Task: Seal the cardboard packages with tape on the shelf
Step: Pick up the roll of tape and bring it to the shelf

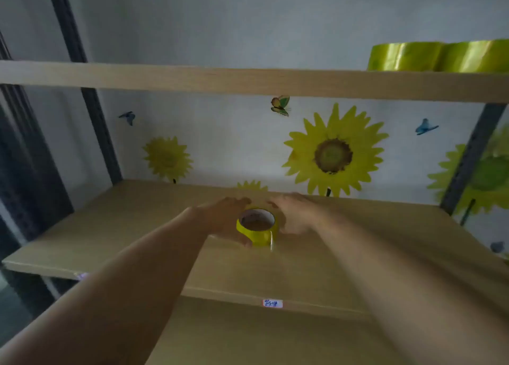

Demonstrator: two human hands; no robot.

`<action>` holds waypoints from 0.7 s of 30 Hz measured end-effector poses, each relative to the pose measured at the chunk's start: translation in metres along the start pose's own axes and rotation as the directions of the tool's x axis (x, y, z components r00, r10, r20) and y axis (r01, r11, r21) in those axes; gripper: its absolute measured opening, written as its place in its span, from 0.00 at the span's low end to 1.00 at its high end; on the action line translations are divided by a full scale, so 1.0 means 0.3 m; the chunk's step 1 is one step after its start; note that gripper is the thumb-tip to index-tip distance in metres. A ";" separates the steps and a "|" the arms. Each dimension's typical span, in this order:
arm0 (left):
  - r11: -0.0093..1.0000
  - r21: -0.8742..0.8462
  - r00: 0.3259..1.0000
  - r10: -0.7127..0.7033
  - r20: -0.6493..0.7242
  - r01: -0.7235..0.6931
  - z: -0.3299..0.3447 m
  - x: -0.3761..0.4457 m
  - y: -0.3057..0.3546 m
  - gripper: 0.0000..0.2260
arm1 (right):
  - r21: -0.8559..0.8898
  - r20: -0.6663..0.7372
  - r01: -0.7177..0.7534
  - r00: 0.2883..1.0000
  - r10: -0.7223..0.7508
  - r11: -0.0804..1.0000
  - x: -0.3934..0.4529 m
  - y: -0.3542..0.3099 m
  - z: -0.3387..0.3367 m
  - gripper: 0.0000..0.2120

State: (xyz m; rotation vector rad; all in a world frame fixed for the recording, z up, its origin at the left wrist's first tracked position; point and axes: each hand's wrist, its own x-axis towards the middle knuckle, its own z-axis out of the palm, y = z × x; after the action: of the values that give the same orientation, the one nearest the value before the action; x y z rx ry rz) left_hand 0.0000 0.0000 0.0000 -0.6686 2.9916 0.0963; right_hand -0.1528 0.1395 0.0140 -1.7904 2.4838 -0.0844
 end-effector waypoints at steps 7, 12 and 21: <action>0.992 -0.111 0.996 -0.072 -0.049 0.066 0.029 0.082 -0.003 0.51 | 0.066 -0.004 0.026 1.000 -0.026 0.997 0.083 0.050 0.076 0.16; 0.922 -0.382 0.990 -0.108 -0.090 0.066 -0.004 0.074 0.026 0.57 | 0.203 -0.062 0.032 0.998 -0.020 0.979 0.049 0.071 0.021 0.19; 0.470 -0.881 0.941 -0.267 -0.207 -0.061 -0.169 -0.058 0.069 0.41 | 0.661 -0.176 0.043 0.979 0.098 0.750 -0.054 0.088 -0.137 0.44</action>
State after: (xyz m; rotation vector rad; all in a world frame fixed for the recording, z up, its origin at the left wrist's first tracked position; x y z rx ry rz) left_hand 0.0037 0.0222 0.0529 -0.9938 2.9651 1.8127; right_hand -0.1765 0.1631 0.0530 -1.4681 2.1582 -1.0558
